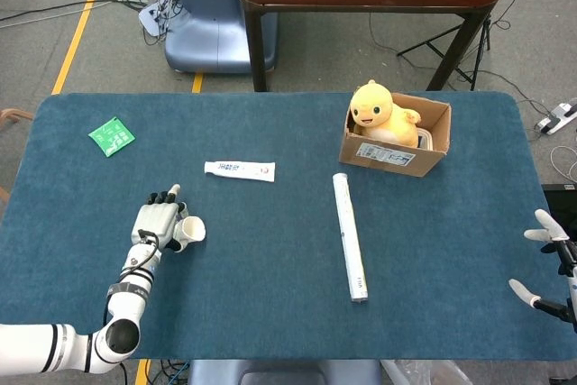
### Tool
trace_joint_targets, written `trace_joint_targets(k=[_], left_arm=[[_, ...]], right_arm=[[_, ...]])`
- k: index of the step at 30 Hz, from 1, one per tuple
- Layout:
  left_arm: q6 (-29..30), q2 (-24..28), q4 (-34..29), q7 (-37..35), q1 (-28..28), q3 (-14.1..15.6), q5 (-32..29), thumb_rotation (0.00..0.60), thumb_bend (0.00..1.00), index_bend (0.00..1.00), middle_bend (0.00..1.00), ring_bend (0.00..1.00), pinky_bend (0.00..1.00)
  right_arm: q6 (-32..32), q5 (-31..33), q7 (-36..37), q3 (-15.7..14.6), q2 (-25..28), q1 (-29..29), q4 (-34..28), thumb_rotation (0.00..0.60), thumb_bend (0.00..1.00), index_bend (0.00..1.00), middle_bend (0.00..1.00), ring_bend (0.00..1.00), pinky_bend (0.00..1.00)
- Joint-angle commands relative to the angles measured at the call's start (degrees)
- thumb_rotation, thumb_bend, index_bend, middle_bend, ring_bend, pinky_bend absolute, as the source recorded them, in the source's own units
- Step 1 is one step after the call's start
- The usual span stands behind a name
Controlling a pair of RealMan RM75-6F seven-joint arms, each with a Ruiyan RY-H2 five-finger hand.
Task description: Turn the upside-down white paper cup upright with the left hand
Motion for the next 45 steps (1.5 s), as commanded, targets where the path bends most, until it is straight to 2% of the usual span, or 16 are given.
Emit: trace_joint_targets(k=[1,8,15,19,29,37,45], left_arm=[[-0.8,0.6,0.4,-4.8,2.0,-1.2,1.9,0.600,0.22,0.37,0.00,0.00,0.00],[0.7,0.1,1.1,-12.8,4.9,-3.8,3.1,0.600,0.22,0.37,0.00,0.00,0.00],[0.6,-1.9,2.3,-24.5,9.4,-6.1,7.1,0.600,0.22,0.37,0.00,0.00,0.00],[1.2,-3.2,3.5,-27.9,11.1,-5.9,10.4,0.600,0.22,0.37,0.00,0.00,0.00],[0.4,-4.3,6.7,-33.8,14.2,-6.5,14.1,0.600,0.22,0.37,0.00,0.00,0.00],[-2.8,-5.5,10.1,-44.6,18.1,-7.0,20.7,0.600,0.22,0.38,0.00,0.00,0.00],[-4.6,-6.9,14.7,-51.1,20.4,-5.9,28.3,0.600,0.22,0.37,0.00,0.00,0.00]], right_arm=[[0.1,0.0,0.0,0.0,0.0,0.0,0.0,0.600,0.00,0.11,0.34,0.40,0.60],[0.7,-0.4,0.0,-0.1,0.0,-0.3,-0.1,0.600,0.00,0.11,0.34,0.40,0.60],[0.4,-0.6,-0.2,-0.2,0.0,-0.2,-0.1,0.600,0.00,0.11,0.34,0.40,0.60],[0.2,-0.8,-0.5,-0.3,-0.1,-0.1,-0.2,0.600,0.00,0.11,0.34,0.40,0.60],[-0.1,-0.6,-1.0,-0.3,-0.3,0.0,-0.3,0.600,0.00,0.11,0.34,0.40,0.60],[-0.4,-0.7,-1.2,-0.4,-0.4,0.2,-0.3,0.600,0.00,0.11,0.34,0.40,0.60],[-0.3,-0.9,-1.1,-0.5,-0.4,0.1,-0.3,0.600,0.00,0.12,0.34,0.40,0.60]])
